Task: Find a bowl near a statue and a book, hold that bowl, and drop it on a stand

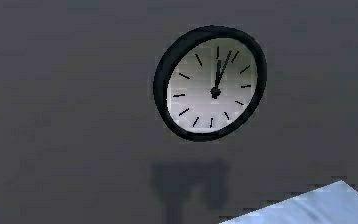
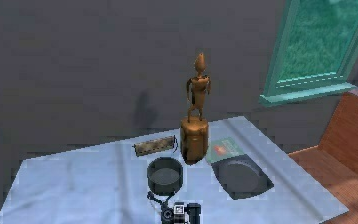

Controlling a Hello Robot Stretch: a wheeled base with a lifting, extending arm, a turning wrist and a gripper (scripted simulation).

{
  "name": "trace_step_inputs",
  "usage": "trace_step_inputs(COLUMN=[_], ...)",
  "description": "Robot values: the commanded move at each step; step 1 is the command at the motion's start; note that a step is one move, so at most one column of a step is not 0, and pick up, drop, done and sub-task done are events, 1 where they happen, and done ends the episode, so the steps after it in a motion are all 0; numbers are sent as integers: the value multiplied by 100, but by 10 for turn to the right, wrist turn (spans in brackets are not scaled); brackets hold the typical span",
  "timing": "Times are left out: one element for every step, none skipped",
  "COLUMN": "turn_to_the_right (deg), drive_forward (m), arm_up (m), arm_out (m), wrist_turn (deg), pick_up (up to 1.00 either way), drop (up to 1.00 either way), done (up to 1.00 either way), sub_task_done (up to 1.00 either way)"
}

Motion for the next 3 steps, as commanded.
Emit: trace_step_inputs(turn_to_the_right=[0,0,0], drive_forward=[0,0,0], arm_up=[0,10,36], arm_out=[0,0,0], wrist_turn=[0,0,0], pick_up=[100,0,0], drop=[0,0,0], done=[0,0,0], sub_task_done=[0,0,0])
